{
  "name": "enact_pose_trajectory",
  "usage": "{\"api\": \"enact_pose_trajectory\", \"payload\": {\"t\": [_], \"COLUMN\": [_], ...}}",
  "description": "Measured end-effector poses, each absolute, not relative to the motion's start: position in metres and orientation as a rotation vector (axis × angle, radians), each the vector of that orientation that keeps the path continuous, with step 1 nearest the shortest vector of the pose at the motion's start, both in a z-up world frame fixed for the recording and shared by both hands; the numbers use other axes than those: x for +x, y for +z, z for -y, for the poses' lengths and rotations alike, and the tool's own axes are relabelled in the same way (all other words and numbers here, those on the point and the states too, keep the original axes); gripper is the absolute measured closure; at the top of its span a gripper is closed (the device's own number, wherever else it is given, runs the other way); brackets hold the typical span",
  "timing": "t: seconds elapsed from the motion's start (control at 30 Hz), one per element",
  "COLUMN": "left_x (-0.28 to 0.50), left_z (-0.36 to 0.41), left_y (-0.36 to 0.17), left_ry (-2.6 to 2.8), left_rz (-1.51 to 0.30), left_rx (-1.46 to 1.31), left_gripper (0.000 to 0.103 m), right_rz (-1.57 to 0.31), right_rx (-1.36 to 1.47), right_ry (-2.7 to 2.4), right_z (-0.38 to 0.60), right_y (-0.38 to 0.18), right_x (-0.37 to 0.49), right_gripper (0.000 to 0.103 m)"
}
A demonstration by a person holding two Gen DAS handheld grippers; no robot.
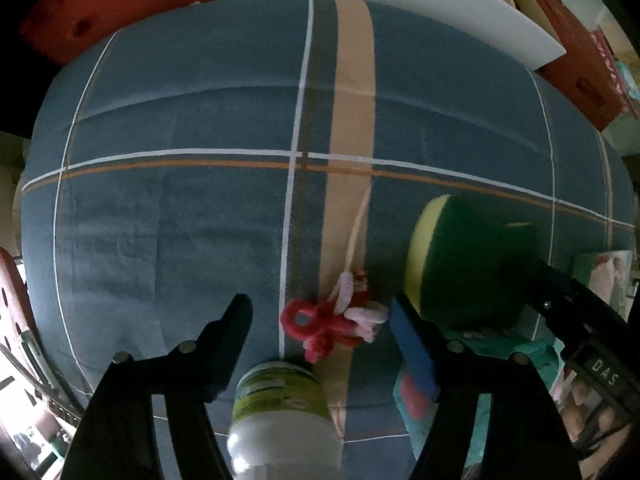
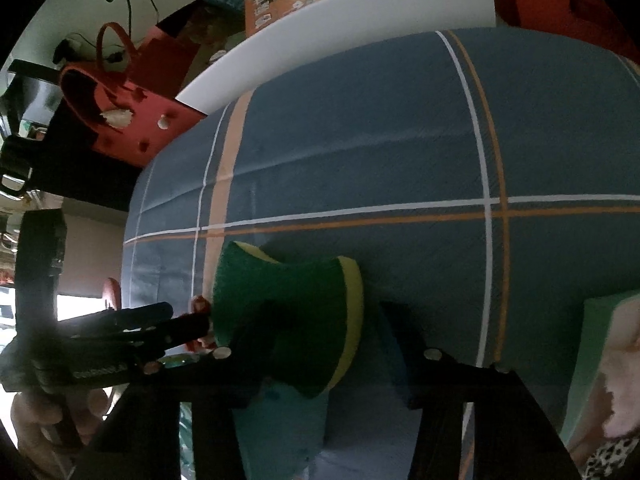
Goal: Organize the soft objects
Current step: 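Grasp the red pipe-cleaner toy with the left gripper while the right grasps the green sponge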
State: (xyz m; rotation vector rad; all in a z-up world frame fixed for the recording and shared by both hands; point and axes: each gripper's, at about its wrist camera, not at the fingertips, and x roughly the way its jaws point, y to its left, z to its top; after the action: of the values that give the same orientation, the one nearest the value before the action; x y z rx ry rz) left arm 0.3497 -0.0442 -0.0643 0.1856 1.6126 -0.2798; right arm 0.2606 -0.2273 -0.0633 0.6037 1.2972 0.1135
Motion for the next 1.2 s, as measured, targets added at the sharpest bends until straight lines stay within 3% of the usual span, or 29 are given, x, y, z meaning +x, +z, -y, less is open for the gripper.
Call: {"api": "enact_pose_trajectory", "payload": {"t": [0.23,0.37,0.8,0.87,0.97,1.2], "left_x": [0.346,0.342,0.351,0.353,0.353,0.345], "left_z": [0.057,0.063,0.060,0.061,0.066,0.073], "left_y": [-0.054,-0.056,-0.062,-0.062,-0.065,-0.066], "left_ry": [-0.291,-0.342,-0.360,-0.367,-0.376,-0.370], "left_rz": [-1.594,-1.615,-1.642,-1.645,-1.651,-1.607], "left_rx": [0.243,0.214,0.178,0.174,0.175,0.157], "left_gripper": [0.031,0.048,0.049,0.061,0.069,0.074], "right_rz": [-1.291,-1.288,-1.252,-1.247,-1.235,-1.186], "right_rx": [0.621,0.629,0.646,0.642,0.637,0.627], "right_ry": [0.128,0.130,0.146,0.146,0.146,0.142], "right_z": [0.226,0.225,0.229,0.229,0.231,0.236], "right_y": [-0.063,-0.063,-0.056,-0.053,-0.048,-0.033], "right_x": [0.261,0.261,0.257,0.256,0.255,0.247], "right_gripper": [0.059,0.060,0.069,0.070,0.072,0.078]}}
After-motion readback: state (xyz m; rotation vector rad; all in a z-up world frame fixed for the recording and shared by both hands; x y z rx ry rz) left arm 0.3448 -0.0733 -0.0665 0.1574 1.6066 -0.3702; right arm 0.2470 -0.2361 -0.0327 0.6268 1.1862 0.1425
